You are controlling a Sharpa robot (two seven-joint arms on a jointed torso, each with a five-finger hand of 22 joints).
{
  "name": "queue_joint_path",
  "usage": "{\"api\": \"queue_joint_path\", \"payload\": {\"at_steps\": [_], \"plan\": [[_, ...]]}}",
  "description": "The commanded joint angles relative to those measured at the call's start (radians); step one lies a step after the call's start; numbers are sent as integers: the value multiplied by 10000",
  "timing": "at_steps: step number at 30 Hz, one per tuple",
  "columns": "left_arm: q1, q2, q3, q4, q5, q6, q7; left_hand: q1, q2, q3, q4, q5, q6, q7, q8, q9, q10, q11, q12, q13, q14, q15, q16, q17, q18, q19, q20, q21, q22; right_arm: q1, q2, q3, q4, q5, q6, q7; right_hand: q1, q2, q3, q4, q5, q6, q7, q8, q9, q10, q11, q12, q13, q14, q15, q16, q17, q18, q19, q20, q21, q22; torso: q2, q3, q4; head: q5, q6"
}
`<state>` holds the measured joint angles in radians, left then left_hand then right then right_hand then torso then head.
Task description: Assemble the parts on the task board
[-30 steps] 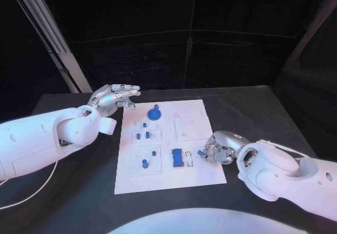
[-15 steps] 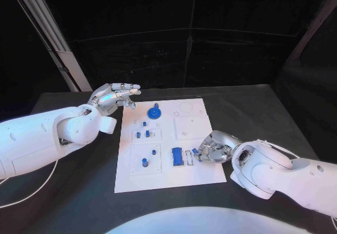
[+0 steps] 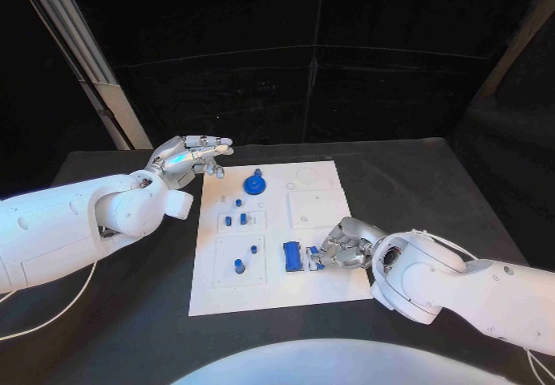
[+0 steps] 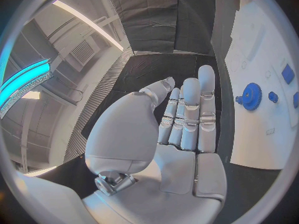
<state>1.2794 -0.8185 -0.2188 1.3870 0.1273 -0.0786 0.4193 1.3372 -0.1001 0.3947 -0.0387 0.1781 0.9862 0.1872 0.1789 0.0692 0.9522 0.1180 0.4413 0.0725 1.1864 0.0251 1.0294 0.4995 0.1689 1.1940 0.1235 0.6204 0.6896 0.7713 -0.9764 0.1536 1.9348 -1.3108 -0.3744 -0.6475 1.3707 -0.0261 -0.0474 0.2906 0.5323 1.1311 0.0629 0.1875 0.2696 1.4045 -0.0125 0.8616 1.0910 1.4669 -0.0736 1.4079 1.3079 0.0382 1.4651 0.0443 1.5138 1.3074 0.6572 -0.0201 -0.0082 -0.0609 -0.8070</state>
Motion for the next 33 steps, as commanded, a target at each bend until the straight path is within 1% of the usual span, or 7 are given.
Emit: {"api": "queue_joint_path", "payload": {"at_steps": [1, 19, 23, 25, 26, 28, 33], "plan": [[16, 15, 7, 19, 20, 120, 37, -9, 83, -6, -51, 18, -55, 14, 33, -12, -70, -12, 63, -12, -70, 21, -27, -13, 137, -84, 4, -34, -12, 16, 71, 2, -48, 151, 270, -270, -194, -19, 66, -10, 46, 117, -2, -59, 13, 49, -37, -85, -33, 606, -50, 60, 336, -169, 523, -85, 59, 1908, 5, 5, 4, -11, -8], [17, 34, 7, 6, 20, 138, -3, -9, 83, -6, -51, 18, -55, 14, 33, -12, -70, -12, 63, -12, -70, 21, -27, -13, 137, -84, 4, -34, -12, 19, 372, 3, -330, -360, 356, -394, -852, -84, -90, -2, 51, 249, -11, -134, 46, 87, -38, -224, -78, 585, -56, -2, 266, -151, 472, -103, 10, 1846, -3, 0, -8, 3, -4], [17, 35, 7, 6, 20, 149, -16, -9, 83, -6, -51, 18, -55, 14, 33, -12, -70, -12, 63, -12, -70, 21, -27, -13, 137, -84, 4, -34, -12, 19, 410, 3, -350, -415, 338, -390, -1267, -94, -329, -3, -337, 285, -1, -172, 65, 111, -22, -243, -65, 582, -41, -19, 252, -147, 460, -92, -3, 1832, -1, 2, -12, 5, -4], [17, 35, 7, 5, 20, 153, -21, -9, 83, -6, -51, 18, -55, 14, 33, -12, -70, -12, 63, -12, -70, 21, -27, -13, 137, -84, 4, -34, -12, 19, 423, 4, -353, -436, 338, -388, -1420, -83, -437, -7, -624, 297, -3, -190, 75, 119, -21, -247, -54, 581, -37, -26, 245, -146, 458, -87, -5, 1830, 2, 2, -13, 10, 5], [17, 35, 7, 5, 20, 155, -27, -9, 83, -6, -51, 18, -55, 14, 33, -12, -70, -12, 63, -12, -70, 21, -27, -13, 137, -84, 4, -34, -12, 19, 436, 4, -350, -477, 344, -385, -1578, -52, -554, -10, -990, 319, -9, -202, 91, 132, -23, -238, -33, 581, -39, -28, 247, -145, 456, -84, -7, 1829, 3, 4, -10, 8, 10], [17, 36, 7, 4, 20, 158, -30, -9, 83, -6, -51, 18, -55, 14, 33, -12, -70, -12, 63, -12, -70, 21, -27, -13, 137, -84, 4, -34, -12, 19, 447, 4, -343, -498, 357, -382, -1719, -13, -657, -6, -1224, 333, -13, -214, 106, 141, -24, -235, -16, 583, -41, -27, 252, -145, 455, -83, -9, 1829, 3, 5, -8, 9, 10], [17, 36, 7, -2, 20, 163, -40, -9, 83, -6, -51, 18, -55, 14, 33, -12, -70, -12, 63, -12, -70, 21, -27, -13, 137, -84, 4, -34, -12, 18, 454, 4, -270, -540, 382, -358, -2116, 102, -949, 6, -1537, 411, -40, -217, 166, 168, -39, -206, 44, 591, -52, -16, 276, -149, 469, -90, 2, 1848, -6, 6, -5, 5, 0]]}}
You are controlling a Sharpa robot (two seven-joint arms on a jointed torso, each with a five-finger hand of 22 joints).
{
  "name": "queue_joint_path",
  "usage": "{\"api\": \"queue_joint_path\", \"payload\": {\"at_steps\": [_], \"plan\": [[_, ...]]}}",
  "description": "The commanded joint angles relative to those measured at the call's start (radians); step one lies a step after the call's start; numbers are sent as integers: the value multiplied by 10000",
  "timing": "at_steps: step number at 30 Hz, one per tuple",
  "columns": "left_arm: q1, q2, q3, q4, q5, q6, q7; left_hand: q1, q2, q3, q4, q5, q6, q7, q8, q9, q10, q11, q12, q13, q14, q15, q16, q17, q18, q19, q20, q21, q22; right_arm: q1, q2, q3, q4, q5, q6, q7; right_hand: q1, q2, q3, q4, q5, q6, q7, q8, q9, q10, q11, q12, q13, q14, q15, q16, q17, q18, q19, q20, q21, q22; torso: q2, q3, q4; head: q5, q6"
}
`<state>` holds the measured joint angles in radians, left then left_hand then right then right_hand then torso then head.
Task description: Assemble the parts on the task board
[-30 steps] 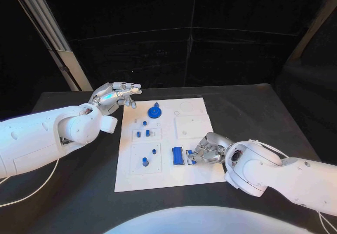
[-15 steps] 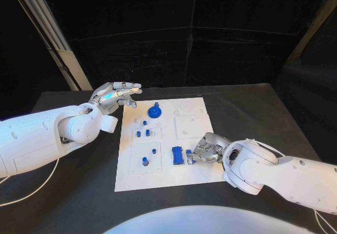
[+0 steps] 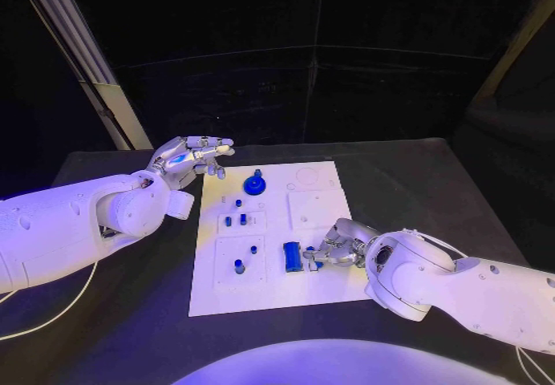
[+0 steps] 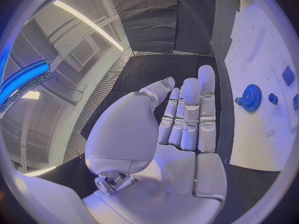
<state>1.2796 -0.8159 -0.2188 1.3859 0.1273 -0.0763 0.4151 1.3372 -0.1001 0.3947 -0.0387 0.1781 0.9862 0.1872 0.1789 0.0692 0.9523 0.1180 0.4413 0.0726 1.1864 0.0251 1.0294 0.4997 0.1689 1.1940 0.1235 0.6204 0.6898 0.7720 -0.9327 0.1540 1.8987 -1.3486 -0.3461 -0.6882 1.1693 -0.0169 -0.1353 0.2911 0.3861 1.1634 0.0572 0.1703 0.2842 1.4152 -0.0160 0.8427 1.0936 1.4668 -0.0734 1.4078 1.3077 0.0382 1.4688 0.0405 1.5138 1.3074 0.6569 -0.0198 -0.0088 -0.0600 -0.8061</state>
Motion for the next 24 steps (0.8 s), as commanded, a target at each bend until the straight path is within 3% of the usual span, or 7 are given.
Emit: {"api": "queue_joint_path", "payload": {"at_steps": [1, 10, 17, 20, 24], "plan": [[15, 8, 7, 9, 20, 140, 0, -9, 83, -6, -51, 18, -55, 14, 33, -13, -70, -12, 64, -14, -70, 21, -27, -14, 137, -84, 4, -35, -14, 11, 6, 0, 118, -166, 96, 57, -141, 28, -106, 1, -110, 97, 12, -44, 29, 62, -9, -22, 22, 592, -56, -11, 284, -149, 431, -55, 2, 1848, 0, 5, -1, -1, -8], [15, 8, 6, -40, 20, 159, -13, -7, 93, -11, -70, 19, -66, 17, 44, -13, -90, -9, 84, -21, -86, 24, -23, -43, 137, -90, 6, -51, -27, 8, -179, -1, 395, -375, -81, 104, -542, 254, -368, 16, -266, 222, -36, -11, 113, 140, -46, 118, 154, 620, -86, 72, 406, -171, 488, -78, 56, 1925, -4, 20, -24, 21, 0], [14, 18, -2, -86, 20, 165, -25, -7, 93, -11, -70, 19, -66, 17, 44, -13, -90, -9, 84, -21, -86, 24, -23, -43, 137, -90, 6, -51, -27, 8, -336, -1, 451, -640, -159, 148, -529, 324, -445, -18, -15, 223, -47, -26, 144, 138, -58, 72, 153, 613, -97, 52, 382, -164, 472, -92, 40, 1906, -7, 3, 0, -11, 16], [13, 24, -9, -90, 20, 168, -30, -7, 93, -11, -70, 19, -66, 17, 44, -13, -90, -9, 84, -21, -86, 24, -23, -43, 137, -90, 6, -51, -27, 9, -409, -1, 419, -723, 23, 213, -238, 252, -465, -120, -57, 188, -39, -56, 162, 111, -52, 19, 147, 604, -96, 24, 351, -156, 448, -94, 16, 1877, -2, 2, 6, -13, 13], [13, 28, -18, -97, 20, 163, -30, -7, 93, -11, -70, 19, -66, 17, 44, -13, -90, -9, 84, -21, -86, 24, -23, -43, 137, -90, 6, -51, -27, 9, -457, -1, 391, -757, 134, 387, 359, 161, -480, -314, -505, 106, -3, -122, 184, 52, -30, -112, 111, 579, -81, -56, 255, -133, 385, -86, -46, 1799, -2, 3, -5, -11, 30]]}}
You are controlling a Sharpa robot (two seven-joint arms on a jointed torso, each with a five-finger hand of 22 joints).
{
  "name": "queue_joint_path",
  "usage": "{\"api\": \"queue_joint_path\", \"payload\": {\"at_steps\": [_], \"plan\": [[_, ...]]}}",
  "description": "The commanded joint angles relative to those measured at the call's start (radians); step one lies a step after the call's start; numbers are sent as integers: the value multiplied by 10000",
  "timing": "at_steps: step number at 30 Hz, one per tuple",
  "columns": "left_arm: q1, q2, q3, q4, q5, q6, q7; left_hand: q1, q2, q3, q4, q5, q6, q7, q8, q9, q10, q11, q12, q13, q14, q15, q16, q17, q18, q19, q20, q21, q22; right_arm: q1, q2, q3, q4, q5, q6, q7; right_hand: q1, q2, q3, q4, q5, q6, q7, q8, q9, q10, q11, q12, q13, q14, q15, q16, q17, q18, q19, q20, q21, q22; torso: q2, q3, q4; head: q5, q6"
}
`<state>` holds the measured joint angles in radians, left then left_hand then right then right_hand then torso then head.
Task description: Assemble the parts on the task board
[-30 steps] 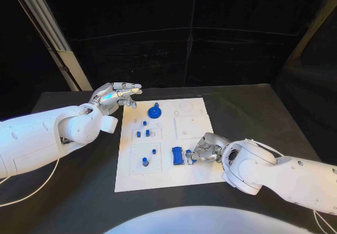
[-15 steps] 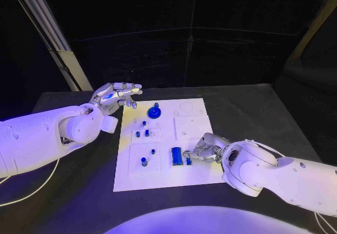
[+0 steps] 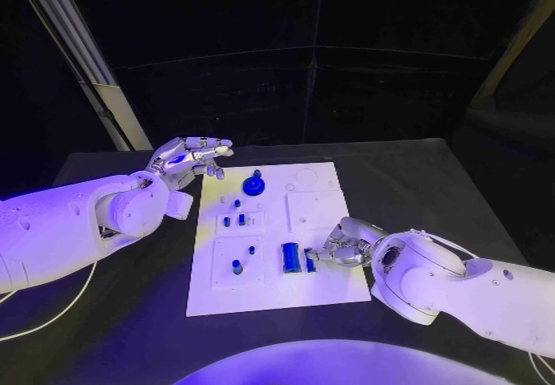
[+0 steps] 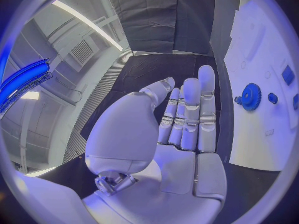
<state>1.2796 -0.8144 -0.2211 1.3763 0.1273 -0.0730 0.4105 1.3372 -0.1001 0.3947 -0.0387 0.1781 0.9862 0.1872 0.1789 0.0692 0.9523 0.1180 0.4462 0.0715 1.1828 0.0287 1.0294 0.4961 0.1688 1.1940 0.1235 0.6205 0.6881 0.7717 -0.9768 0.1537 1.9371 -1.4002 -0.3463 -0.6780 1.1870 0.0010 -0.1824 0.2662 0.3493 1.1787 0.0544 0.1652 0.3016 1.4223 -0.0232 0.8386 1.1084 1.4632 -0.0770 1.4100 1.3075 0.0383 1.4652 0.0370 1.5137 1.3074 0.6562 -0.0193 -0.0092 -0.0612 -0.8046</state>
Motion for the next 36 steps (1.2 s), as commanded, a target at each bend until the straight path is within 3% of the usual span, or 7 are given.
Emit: {"api": "queue_joint_path", "payload": {"at_steps": [1, 11, 14, 17, 19, 26, 36], "plan": [[13, 14, 3, 0, 20, 130, 18, -7, 93, -11, -70, 19, -66, 17, 45, -13, -90, -9, 35, -10, -50, -12, -23, -8, 138, -90, 6, -51, -10, 12, -25, 1, -3, -223, 70, 375, 253, -24, -15, -81, -183, -101, 45, -104, 4, -38, 57, -110, -54, 606, -35, -110, 216, -124, 397, -46, -70, 1769, 6, -3, -3, 0, 19], [11, 60, -8, -93, 21, 207, 283, -282, 32, -217, 50, -7, -120, 17, 67, -17, -163, 9, 95, -24, -80, 25, 4, -91, 130, -104, 43, -121, -67, 134, -426, 42, -853, 4257, -1664, 5718, 1955, 134, 104, -431, -248, -1209, 549, -710, -264, -1701, 482, -4002, -2572, -355, 321, -3110, -3166, 570, -1541, 240, -2235, -782, -135, -82, -13, -46, 258], [1, 119, -8, -194, 43, 210, 446, -508, -41, -519, 170, -2, -222, 10, 64, -24, -314, 21, 90, -46, -370, 70, -203, -263, 131, -311, 95, -365, -220, 415, -333, 65, -1551, 6484, -1351, 7355, 2536, 288, 178, -459, -301, -1614, 810, -909, -405, -2787, 807, -5554, -3876, -1988, 606, -6838, -6482, 1392, -4524, 475, -6100, -4737, -244, -122, -31, -55, 361], [-16, 233, -9, -375, 279, 123, 618, -540, -5, -893, 229, -4, -351, 42, 73, -27, -372, 46, 10, -78, -1189, 145, -1403, -953, 123, -1045, 212, -1206, -759, 703, -66, 79, -2397, 8498, -925, 8678, 3102, 383, 178, -474, -746, -2113, 1382, -1004, -744, -3301, 1450, -7135, -5775, -3675, 1385, -9759, -8092, 1291, -5916, 1124, -8914, -6553, -367, -173, -68, -28, 538], [-24, 350, -10, -546, 429, 41, 758, -499, 116, -1026, 279, 12, -350, 46, 79, -32, -307, 127, -182, -99, -1689, 293, -2678, -1614, 126, -1682, 338, -1971, -1279, 844, 178, 87, -2978, 9499, -660, 9377, 3250, 387, -16, -533, -887, -2163, 1282, -995, -1007, -3086, 1668, -7689, -7068, -3698, 1613, -11216, -9193, 1535, -5506, 1453, -10269, -7731, -460, -223, -60, -46, 649], [-85, 885, -8, -1329, 959, -299, 1298, -396, 303, -1461, 421, 16, -318, 27, -313, -46, 148, 369, -1538, -107, -2313, 950, -6472, -3318, 112, -3443, 1101, -4377, -3181, 1200, 1438, 103, -5155, 11205, 117, 10778, 3200, 648, -430, -1043, -1390, -2245, 1363, -1019, -1605, -3186, 1688, -7729, -9205, -3712, 1893, -13063, -11000, 1446, -5070, 1816, -12266, -9435, -754, -327, -137, 59, 1183], [-385, 2077, 8, -2959, 1491, -966, 1758, -257, 573, -2088, 454, 31, -220, -70, -909, -40, 309, 607, -2861, -96, -2313, 1308, -8344, -4121, 174, -4393, 1558, -5436, -4304, 1383, 2964, 114, -7640, 12074, 859, 11353, 2621, 866, -731, -1709, -2035, -2596, 1394, -1029, -2284, -3939, 2012, -7776, -10450, -4240, 2252, -13495, -12331, 1435, -5251, 2175, -13815, -10680, -988, -242, -39, 286, 1831]]}}
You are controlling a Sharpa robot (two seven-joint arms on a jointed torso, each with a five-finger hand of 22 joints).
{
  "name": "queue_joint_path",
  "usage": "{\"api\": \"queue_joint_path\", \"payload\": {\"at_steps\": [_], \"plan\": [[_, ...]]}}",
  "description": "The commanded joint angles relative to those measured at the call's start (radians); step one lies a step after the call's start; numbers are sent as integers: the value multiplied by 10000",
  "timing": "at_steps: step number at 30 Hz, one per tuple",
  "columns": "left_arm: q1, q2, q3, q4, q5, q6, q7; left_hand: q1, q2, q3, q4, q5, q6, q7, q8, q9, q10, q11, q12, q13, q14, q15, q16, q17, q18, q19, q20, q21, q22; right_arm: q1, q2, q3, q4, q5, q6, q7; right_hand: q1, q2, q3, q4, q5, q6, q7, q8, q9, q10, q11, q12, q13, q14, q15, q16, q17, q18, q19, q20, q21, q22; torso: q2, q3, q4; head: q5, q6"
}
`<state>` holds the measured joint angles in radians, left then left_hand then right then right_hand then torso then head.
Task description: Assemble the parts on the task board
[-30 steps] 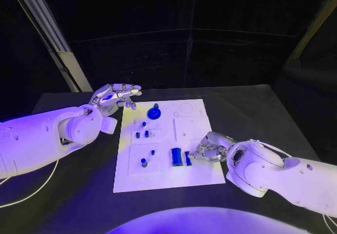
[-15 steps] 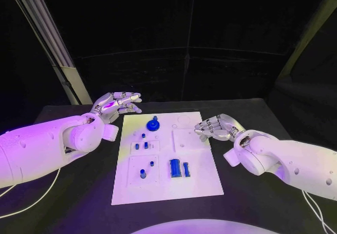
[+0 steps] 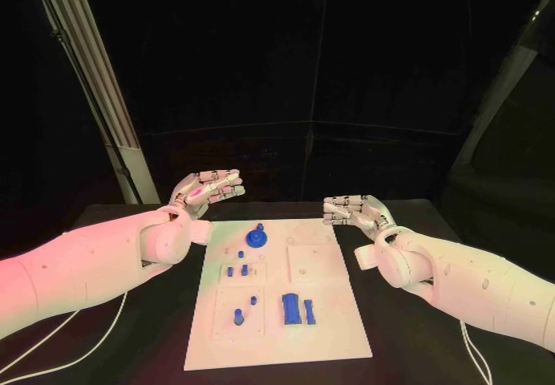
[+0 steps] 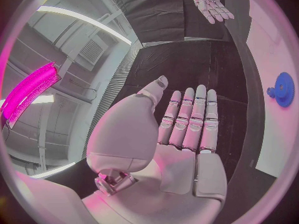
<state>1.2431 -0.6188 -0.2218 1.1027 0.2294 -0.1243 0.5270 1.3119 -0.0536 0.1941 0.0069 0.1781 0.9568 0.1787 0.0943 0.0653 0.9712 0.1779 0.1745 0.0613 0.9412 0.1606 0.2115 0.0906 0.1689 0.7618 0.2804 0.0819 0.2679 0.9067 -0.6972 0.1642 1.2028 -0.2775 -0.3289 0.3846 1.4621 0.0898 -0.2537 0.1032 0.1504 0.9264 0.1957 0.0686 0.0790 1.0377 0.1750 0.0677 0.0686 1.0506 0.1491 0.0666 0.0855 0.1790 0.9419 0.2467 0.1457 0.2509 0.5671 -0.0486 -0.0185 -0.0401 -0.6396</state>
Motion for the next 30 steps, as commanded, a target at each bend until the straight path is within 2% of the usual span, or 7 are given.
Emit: {"api": "queue_joint_path", "payload": {"at_steps": [1, 2, 13, 14, 18, 19, 30], "plan": [[-43, 191, 17, -319, 487, -479, 619, 5, 115, -127, -3, 29, 75, -7, -110, -3, 120, 36, -241, 5, 127, -5, -251, -98, 168, -65, -1, -62, -146, 38, 275, 9, -456, 886, 721, 740, -173, 2, -30, -156, -24, -93, -49, -62, -99, -152, 67, -66, -61, -221, 30, -64, -187, 29, -57, 113, -264, -220, -101, 67, 58, 82, 199], [-42, 153, 5, -219, 89, -97, 86, -3919, 536, -646, -69, -534, -2861, -524, -943, -653, -2855, -516, -643, -613, -2769, -492, -760, -906, -507, -2285, -841, -819, -878, 15, 175, 3, -282, 168, 105, 113, -4458, -898, 739, -1032, -461, -2811, -618, -686, -790, -3162, -476, -677, -686, -3240, -440, -666, -855, -537, -2865, -700, -551, -851, -32, 14, 15, 39, 98], [-460, -237, 495, 864, -439, -1505, 52, -7066, 536, -1097, -69, -947, -5132, -969, -943, -653, -5190, -937, -1745, -613, -5016, -866, -1278, -906, -774, -4130, -1507, -819, -1521, 458, -138, -510, 952, 981, -1304, 500, -7928, -898, 1346, -1032, -796, -5020, -1076, -686, -790, -5664, -893, -677, -686, -5786, -771, -666, -855, -817, -5099, -1259, -1457, -1480, -222, 469, 179, 387, 385], [-532, -305, 580, 1052, -530, -1749, 46, -7315, 536, -1134, -69, -979, -5315, -1004, -943, -653, -5377, -973, -1745, -613, -5199, -898, -1309, -906, -773, -4273, -1562, -819, -1569, 534, -192, -599, 1165, 1122, -1548, 567, -8187, -898, 1382, -1032, -1504, -5184, -1110, -686, -790, -5848, -926, -677, -686, -5968, -1491, -666, -855, -818, -5267, -1306, -1457, -1518, -227, 482, 184, 398, 393], [-877, -627, 983, 1944, -965, -2909, 17, -8108, 536, -1235, -69, -1781, -5894, -1787, -943, -653, -5968, -1779, -1745, -613, -5774, -1606, -2115, -906, -879, -4732, -1730, -819, -1721, 882, -438, -1003, 2135, 1761, -2655, 872, -9067, -898, 1545, -1032, -1504, -5743, -1227, -686, -790, -6465, -1040, -677, -686, -6586, -1491, -666, -855, -926, -5835, -1465, -1457, -1655, -229, 486, 185, 401, 396], [-974, -717, 1096, 2194, -1086, -3234, 9, -8328, 536, -1941, -69, -1781, -6054, -1787, -943, -653, -6130, -1779, -1745, -613, -5932, -1606, -2115, -906, -880, -4857, -1780, -819, -1761, 964, -496, -1098, 2364, 1912, -2917, 944, -9306, -898, 1579, -1032, -1504, -5895, -1957, -686, -790, -6636, -1750, -677, -686, -6758, -1491, -666, -855, -927, -5990, -1509, -1457, -1693, -229, 486, 185, 401, 396], [-1804, -1493, 2069, 4344, -2133, -6029, -59, -10088, 536, -1941, -69, -1781, -7346, -1787, -943, -653, -7447, -1779, -1745, -613, -7213, -1606, -2115, -906, -1689, -5869, -2804, -819, -2679, 1432, -827, -1641, 3668, 2772, -4406, 1353, -11235, -898, 2537, -1032, -1504, -7119, -1957, -686, -790, -7990, -1750, -677, -686, -8123, -1491, -666, -855, -1790, -7216, -2467, -1457, -2509, -229, 486, 185, 401, 396]]}}
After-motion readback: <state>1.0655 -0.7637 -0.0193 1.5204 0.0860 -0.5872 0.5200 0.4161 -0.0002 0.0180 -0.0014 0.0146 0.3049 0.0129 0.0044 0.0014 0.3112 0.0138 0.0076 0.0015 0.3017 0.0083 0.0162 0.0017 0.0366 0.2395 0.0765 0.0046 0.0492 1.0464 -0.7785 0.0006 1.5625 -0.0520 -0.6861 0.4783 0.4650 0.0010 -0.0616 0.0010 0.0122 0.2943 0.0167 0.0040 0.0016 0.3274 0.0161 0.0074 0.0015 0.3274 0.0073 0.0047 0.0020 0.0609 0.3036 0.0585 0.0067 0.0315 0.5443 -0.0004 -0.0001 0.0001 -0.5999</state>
